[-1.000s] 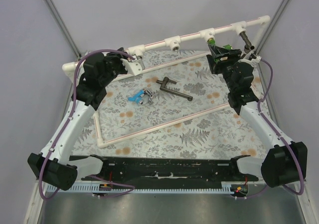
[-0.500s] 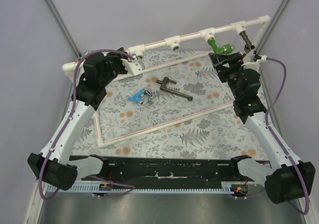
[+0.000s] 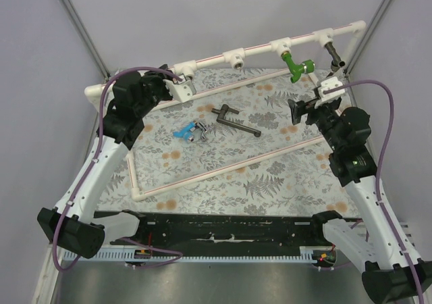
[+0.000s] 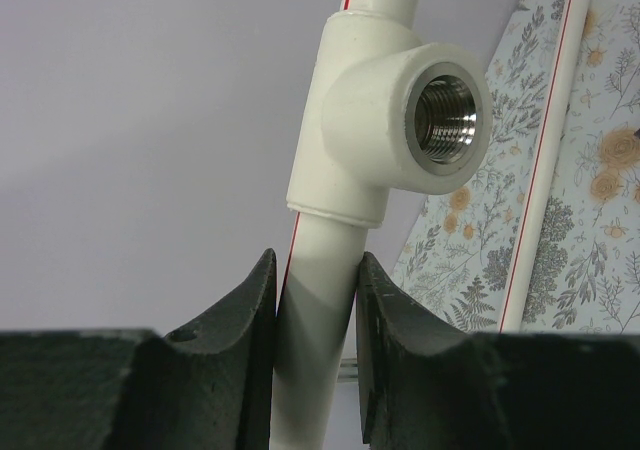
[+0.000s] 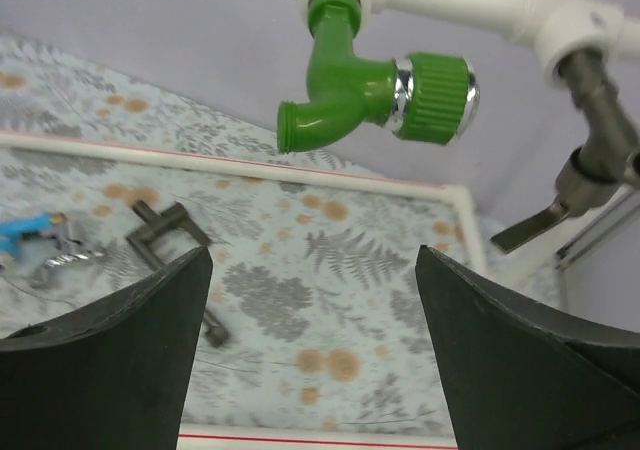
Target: Install the water faucets
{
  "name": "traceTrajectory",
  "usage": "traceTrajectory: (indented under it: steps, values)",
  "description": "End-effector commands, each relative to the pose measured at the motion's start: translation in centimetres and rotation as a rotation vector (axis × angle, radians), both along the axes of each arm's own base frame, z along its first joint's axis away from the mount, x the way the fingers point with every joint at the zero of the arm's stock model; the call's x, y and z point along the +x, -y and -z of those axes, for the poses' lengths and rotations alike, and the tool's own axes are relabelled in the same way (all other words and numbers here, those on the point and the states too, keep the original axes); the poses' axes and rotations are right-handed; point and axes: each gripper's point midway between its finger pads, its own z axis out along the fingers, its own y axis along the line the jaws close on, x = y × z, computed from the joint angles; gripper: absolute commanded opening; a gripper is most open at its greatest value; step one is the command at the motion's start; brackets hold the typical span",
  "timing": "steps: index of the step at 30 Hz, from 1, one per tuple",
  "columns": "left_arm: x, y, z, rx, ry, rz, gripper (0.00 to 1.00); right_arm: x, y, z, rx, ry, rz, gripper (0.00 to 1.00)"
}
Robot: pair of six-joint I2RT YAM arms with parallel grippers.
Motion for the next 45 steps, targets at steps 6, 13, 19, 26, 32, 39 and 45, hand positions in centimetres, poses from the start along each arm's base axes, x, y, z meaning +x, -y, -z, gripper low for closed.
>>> traceTrajectory:
  steps: [6, 13, 19, 26, 32, 39, 45]
  values:
    - [-1.1, 2.4, 0.8, -0.158, -0.106, 0.068, 0.02, 1.5, -0.2, -6.4, -0.753, 0.449, -0.077, 0.85]
    - [-1.0, 2.4, 1.0, -0.148, -0.114, 0.067, 0.02, 4.2, -0.1, -8.1, -0.897, 0.538, -0.023, 0.87]
    - [-0.6, 2.4, 1.6, -0.138, -0.125, 0.062, 0.02, 6.3, -0.7, -7.5, -0.924, 0.552, -0.039, 0.85]
    - [-0.4, 2.6, 1.7, -0.136, -0.129, 0.063, 0.02, 8.2, -1.5, -6.1, -0.929, 0.536, -0.068, 0.76]
    - [-0.3, 2.7, 1.7, -0.140, -0.132, 0.064, 0.02, 9.2, -1.6, -5.2, -0.861, 0.515, -0.058, 0.64]
    - [0.0, 2.7, 1.8, -0.140, -0.129, 0.061, 0.02, 9.8, -2.2, -3.5, -0.638, 0.429, -0.081, 0.18]
    - [-0.1, 2.8, 1.8, -0.142, -0.128, 0.067, 0.02, 10.0, -2.4, -2.3, -0.195, 0.255, -0.054, 0.00]
